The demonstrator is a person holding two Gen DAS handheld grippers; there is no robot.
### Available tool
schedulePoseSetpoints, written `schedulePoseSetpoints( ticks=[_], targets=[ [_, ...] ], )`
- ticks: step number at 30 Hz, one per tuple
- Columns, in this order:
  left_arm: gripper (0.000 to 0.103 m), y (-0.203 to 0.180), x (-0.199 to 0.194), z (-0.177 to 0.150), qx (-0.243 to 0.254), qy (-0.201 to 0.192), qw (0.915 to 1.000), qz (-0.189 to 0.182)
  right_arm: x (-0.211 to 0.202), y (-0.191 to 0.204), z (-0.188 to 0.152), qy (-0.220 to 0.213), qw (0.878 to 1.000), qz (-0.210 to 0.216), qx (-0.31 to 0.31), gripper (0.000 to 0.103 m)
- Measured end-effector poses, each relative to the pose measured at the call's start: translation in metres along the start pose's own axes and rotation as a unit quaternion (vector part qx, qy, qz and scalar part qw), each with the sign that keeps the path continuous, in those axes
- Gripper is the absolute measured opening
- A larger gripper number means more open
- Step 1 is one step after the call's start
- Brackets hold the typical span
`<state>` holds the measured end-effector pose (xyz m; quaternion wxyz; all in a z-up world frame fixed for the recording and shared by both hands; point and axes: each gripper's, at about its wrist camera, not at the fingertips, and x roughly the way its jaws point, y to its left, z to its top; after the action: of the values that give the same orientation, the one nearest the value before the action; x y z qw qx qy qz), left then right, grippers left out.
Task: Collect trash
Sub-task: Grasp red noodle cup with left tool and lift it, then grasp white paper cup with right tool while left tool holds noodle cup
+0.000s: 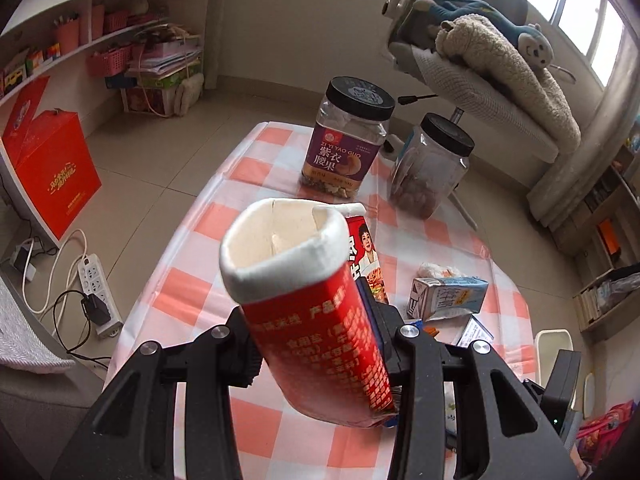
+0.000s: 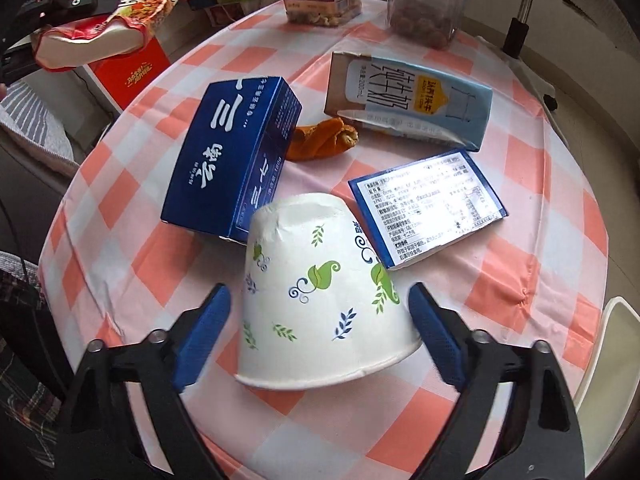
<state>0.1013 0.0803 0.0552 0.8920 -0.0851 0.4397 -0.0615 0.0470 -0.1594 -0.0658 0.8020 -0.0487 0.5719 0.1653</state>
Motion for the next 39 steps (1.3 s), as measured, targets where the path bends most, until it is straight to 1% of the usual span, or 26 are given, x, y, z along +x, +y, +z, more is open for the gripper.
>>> schedulePoseSetpoints(
  ticks=[3,5,6,10,13,16,20,23,26,29,39],
  targets=[
    [0.041,0.0,-0.001,-0.007,0.008,0.001,0.9999,0.006,-0.007,-0.002,0.001,-0.013,1.0,0.019,0.011,0.067],
    [0.041,0.001,0.001,-0.008,0.008,0.003,0.9999,0.008,-0.016,-0.002,0.003,-0.025,0.999,0.03,0.016,0.066],
    [0.041,0.002,0.001,-0.008,0.007,0.003,0.9999,0.008,-0.021,-0.002,0.004,-0.033,0.999,0.029,0.016,0.066],
    [0.041,0.0,-0.002,-0.007,0.005,-0.006,1.0,0.005,-0.046,-0.006,0.015,-0.083,0.996,0.027,0.026,0.065],
    [0.041,-0.005,-0.004,-0.006,0.006,-0.019,0.9998,0.005,-0.064,-0.01,0.022,-0.124,0.992,0.014,0.036,0.065],
    [0.041,-0.011,-0.006,-0.006,0.007,-0.031,0.9995,0.009,-0.077,-0.016,0.028,-0.164,0.985,-0.005,0.058,0.066],
    [0.041,-0.023,-0.009,-0.007,0.017,-0.055,0.9981,0.023,-0.096,-0.02,0.03,-0.222,0.971,-0.034,0.079,0.066],
    [0.041,-0.035,-0.012,-0.007,0.02,-0.071,0.997,0.023,-0.108,-0.023,0.031,-0.254,0.961,-0.057,0.094,0.067],
    [0.041,-0.047,-0.015,-0.008,0.024,-0.083,0.996,0.022,-0.117,-0.031,0.03,-0.274,0.952,-0.071,0.118,0.067],
    [0.041,-0.059,-0.015,-0.01,0.033,-0.09,0.9951,0.023,-0.123,-0.04,0.028,-0.286,0.945,-0.084,0.135,0.067],
    [0.041,-0.094,-0.007,-0.018,0.05,-0.085,0.9951,0.0,-0.142,-0.061,0.017,-0.315,0.929,-0.105,0.162,0.069]
  ],
)
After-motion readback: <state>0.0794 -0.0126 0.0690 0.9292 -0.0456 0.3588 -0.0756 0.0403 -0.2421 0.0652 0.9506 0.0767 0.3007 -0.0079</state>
